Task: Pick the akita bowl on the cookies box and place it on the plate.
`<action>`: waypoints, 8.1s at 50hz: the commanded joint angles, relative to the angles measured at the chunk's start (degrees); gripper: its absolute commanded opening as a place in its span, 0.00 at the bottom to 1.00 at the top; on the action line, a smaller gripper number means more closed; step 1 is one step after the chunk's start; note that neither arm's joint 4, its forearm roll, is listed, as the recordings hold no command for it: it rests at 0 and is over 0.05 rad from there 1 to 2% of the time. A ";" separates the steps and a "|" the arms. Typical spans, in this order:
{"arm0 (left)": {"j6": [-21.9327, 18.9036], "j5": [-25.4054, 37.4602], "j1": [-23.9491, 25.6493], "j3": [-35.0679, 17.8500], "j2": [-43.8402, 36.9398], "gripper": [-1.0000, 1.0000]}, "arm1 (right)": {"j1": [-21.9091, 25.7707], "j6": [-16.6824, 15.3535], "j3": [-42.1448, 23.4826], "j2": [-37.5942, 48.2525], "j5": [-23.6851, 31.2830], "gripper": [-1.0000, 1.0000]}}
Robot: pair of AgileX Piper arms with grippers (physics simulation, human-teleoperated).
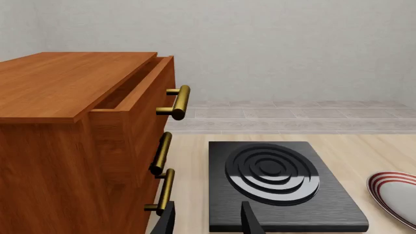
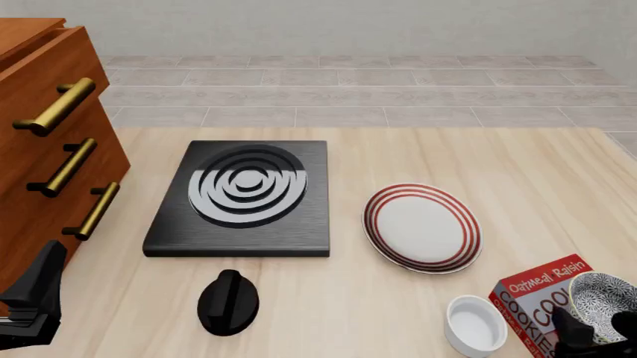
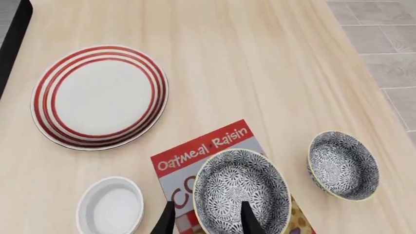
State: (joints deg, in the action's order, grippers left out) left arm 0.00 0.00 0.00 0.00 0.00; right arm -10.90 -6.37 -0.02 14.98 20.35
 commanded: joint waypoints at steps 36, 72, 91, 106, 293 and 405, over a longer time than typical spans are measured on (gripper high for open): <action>0.00 0.00 0.00 0.00 0.00 1.00 | 0.45 -0.13 0.02 14.99 -12.23 1.00; 0.00 0.00 0.00 0.00 0.00 1.00 | 2.21 2.27 0.02 26.81 -21.83 0.00; 0.00 0.00 0.00 0.00 0.00 1.00 | 2.73 -1.81 0.02 17.07 -15.41 0.00; 0.00 0.00 0.00 0.00 0.00 1.00 | 4.70 -11.56 -0.75 16.39 -20.78 0.00; 0.00 0.00 0.00 0.00 0.00 1.00 | 30.55 -11.21 -28.34 72.19 -44.31 0.00; 0.00 0.00 0.00 0.00 0.00 1.00 | 30.99 -8.07 -31.40 83.21 -48.23 0.00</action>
State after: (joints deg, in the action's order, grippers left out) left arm 0.00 0.00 0.00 0.00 0.00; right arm 20.07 -14.69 -30.96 97.43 -27.71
